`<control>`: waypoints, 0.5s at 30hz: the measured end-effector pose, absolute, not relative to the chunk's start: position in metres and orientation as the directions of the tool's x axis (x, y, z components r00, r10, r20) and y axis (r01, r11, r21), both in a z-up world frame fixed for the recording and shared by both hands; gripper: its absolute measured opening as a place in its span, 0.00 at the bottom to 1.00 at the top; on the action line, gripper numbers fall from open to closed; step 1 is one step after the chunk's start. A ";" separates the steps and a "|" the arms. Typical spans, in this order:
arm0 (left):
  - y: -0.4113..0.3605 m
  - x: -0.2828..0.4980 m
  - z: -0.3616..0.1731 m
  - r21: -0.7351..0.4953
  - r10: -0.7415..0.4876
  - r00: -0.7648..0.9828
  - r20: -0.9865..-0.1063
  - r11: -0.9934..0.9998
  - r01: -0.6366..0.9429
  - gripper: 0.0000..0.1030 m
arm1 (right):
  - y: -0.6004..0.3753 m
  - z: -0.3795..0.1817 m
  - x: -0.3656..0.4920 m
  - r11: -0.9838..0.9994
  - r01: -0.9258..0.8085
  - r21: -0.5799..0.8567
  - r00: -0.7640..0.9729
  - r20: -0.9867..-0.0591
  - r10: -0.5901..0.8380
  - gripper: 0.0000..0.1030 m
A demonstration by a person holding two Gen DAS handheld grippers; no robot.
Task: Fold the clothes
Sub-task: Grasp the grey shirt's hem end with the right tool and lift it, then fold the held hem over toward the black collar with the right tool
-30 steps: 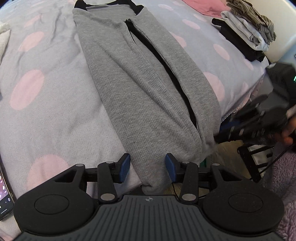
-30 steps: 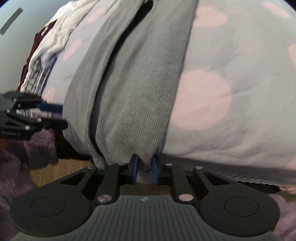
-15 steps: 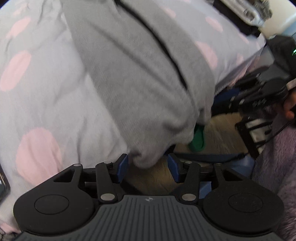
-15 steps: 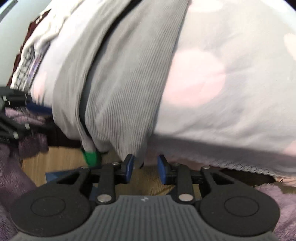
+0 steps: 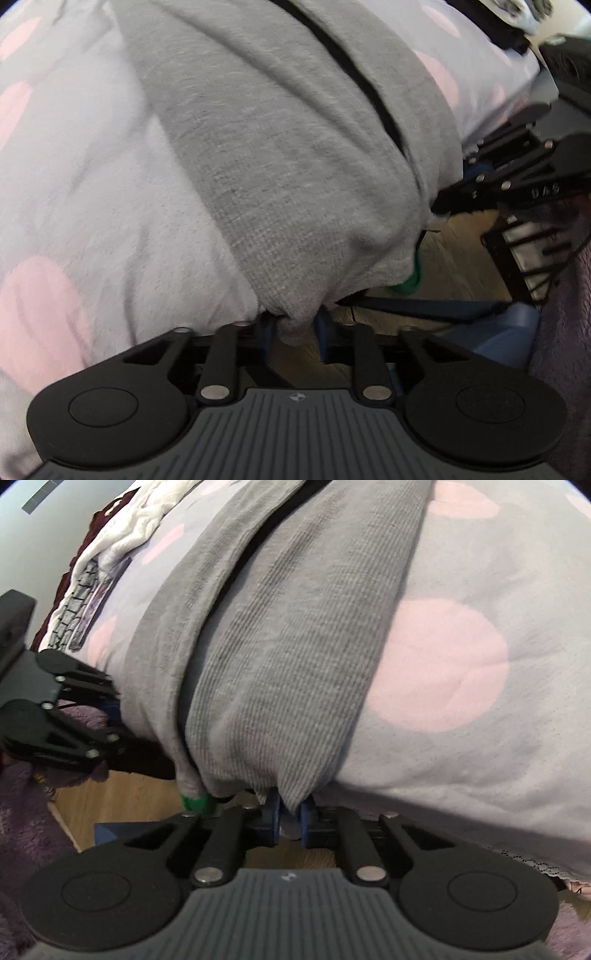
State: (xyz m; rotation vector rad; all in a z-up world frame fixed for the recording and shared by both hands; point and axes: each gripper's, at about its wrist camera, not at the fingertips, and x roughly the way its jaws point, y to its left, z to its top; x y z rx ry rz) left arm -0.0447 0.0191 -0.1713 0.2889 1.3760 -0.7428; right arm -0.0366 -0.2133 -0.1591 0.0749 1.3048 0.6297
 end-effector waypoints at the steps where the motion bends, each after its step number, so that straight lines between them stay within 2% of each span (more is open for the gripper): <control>1: 0.020 -0.045 -0.167 -0.242 -0.315 0.002 -0.949 0.732 0.637 0.10 | -0.214 -0.155 -0.037 0.826 -0.395 0.401 0.110 -0.872 0.476 0.07; 7: 0.026 -0.042 -0.131 -0.375 -0.428 -0.091 -0.899 0.646 0.664 0.08 | -0.228 -0.118 -0.037 0.761 -0.414 0.499 0.041 -0.825 0.563 0.06; 15: 0.060 -0.015 -0.077 -0.546 -0.657 -0.069 -0.751 0.559 0.624 0.08 | -0.262 -0.070 -0.017 0.621 -0.413 0.666 0.070 -0.657 0.750 0.06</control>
